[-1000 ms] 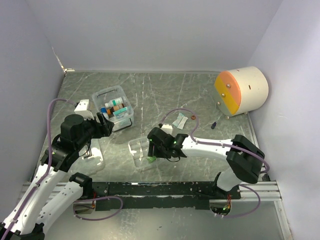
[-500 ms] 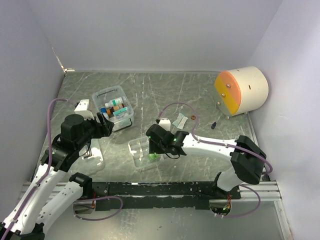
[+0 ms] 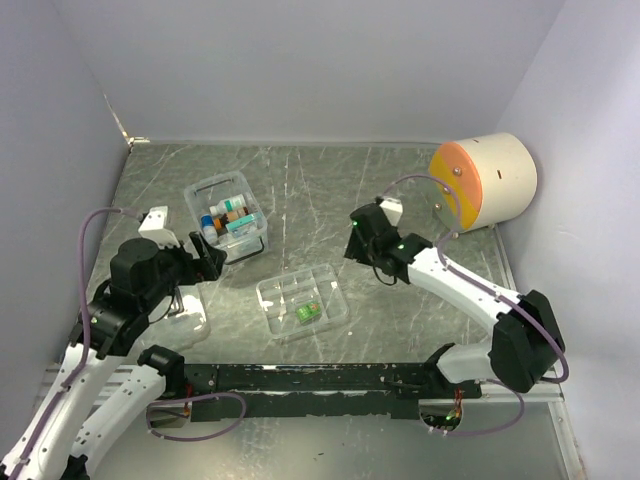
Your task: Organize the medicine kit
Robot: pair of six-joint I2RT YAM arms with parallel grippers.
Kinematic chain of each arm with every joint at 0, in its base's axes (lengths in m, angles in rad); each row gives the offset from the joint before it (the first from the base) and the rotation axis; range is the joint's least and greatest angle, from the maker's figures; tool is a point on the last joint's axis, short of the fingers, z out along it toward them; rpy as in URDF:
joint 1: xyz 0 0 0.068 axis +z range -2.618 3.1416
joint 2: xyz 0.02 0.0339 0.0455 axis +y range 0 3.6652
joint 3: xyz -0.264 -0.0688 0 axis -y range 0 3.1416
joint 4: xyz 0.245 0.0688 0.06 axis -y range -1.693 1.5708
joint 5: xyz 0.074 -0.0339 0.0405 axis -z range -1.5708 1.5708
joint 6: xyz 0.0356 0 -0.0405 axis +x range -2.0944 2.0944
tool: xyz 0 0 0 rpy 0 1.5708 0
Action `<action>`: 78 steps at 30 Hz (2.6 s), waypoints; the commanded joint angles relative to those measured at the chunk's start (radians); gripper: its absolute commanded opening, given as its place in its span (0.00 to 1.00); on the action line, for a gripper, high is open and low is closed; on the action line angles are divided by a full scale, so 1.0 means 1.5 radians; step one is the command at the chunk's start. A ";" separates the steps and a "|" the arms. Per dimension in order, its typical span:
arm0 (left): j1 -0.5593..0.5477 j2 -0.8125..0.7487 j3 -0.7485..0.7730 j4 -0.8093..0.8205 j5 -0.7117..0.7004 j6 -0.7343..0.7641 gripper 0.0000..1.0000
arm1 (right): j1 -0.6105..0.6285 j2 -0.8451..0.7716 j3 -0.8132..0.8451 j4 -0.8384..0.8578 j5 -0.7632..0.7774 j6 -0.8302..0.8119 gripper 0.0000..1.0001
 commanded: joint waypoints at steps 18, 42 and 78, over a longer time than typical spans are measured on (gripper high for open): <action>-0.002 -0.109 -0.002 0.005 0.006 0.001 0.94 | -0.238 0.156 -0.016 0.174 -0.181 -0.085 0.44; -0.003 -0.101 -0.001 0.000 -0.009 -0.003 0.92 | -0.290 0.290 0.017 0.225 -0.233 -0.137 0.29; -0.002 -0.153 0.001 -0.013 -0.068 -0.019 0.92 | -0.203 -0.212 -0.162 0.098 -0.394 -0.194 0.00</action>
